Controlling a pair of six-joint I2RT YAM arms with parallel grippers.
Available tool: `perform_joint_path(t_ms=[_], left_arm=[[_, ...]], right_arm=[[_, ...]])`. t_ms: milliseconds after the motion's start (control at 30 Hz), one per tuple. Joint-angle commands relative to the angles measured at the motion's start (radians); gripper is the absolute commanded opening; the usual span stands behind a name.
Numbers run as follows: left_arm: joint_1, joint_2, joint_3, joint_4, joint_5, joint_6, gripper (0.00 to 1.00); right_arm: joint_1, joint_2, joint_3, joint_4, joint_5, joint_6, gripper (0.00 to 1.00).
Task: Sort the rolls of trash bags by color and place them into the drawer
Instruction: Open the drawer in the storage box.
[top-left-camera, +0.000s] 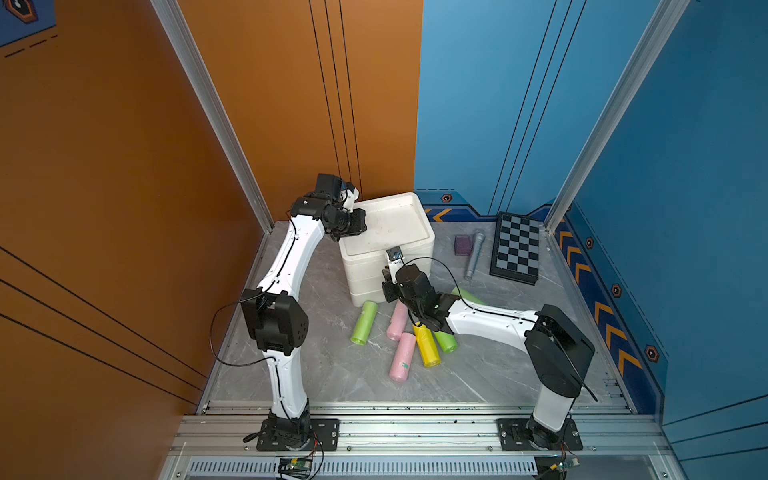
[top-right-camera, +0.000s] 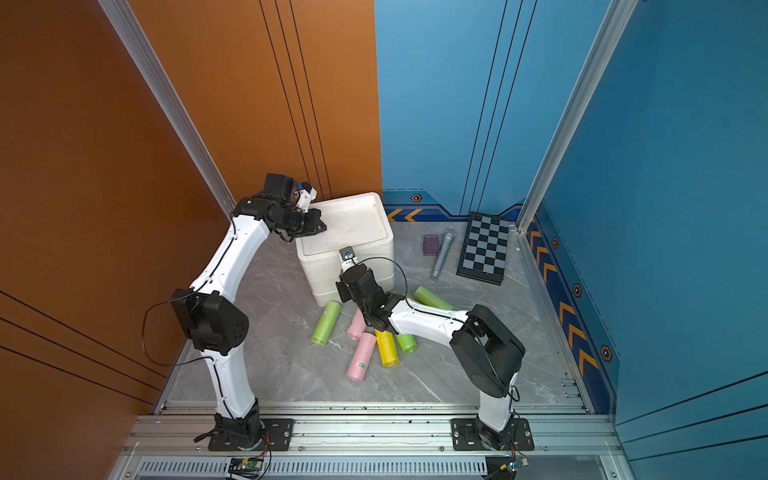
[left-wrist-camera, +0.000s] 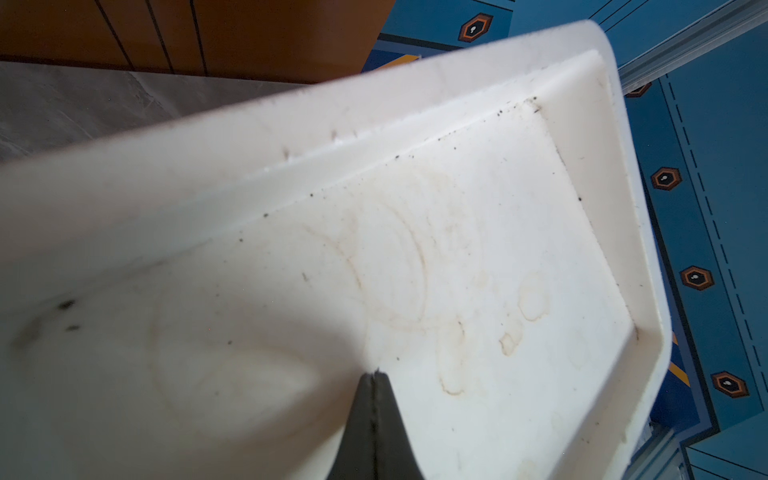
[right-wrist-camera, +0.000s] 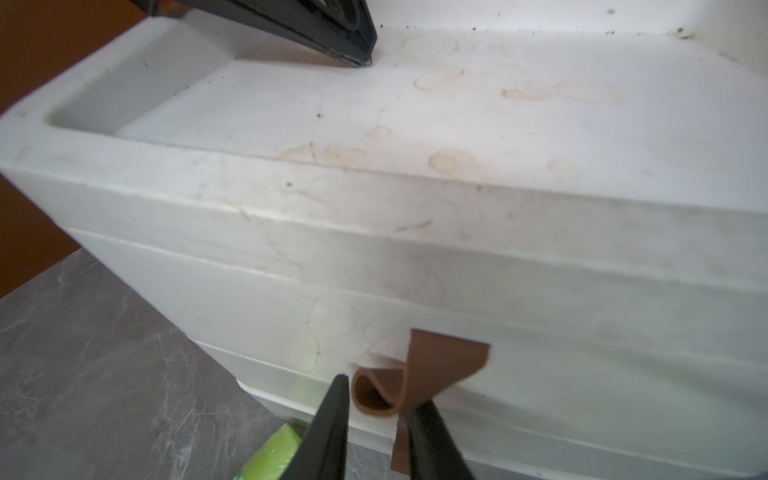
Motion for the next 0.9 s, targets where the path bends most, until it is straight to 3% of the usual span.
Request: perform_joint_path(t_ms=[0, 300, 367, 533, 867], left_arm=[[0.002, 0.059, -0.067, -0.195, -0.016, 0.019, 0.00], [0.002, 0.060, -0.069, -0.196, -0.015, 0.016, 0.00], [0.005, 0.059, -0.070, -0.195, -0.014, 0.017, 0.00], [0.007, 0.056, -0.078, -0.195, -0.016, 0.020, 0.00], [0.010, 0.063, -0.077, -0.195, -0.016, 0.020, 0.00]], right_arm=[[0.009, -0.001, 0.021, 0.061, 0.041, -0.039, 0.22], [0.003, -0.001, 0.031, 0.063, 0.042, -0.039, 0.18], [-0.003, -0.002, 0.026, 0.069, 0.030, -0.020, 0.10], [-0.031, -0.027, -0.004, 0.082, 0.002, 0.070, 0.00], [-0.056, -0.132, -0.085, 0.064, -0.033, 0.145, 0.00]])
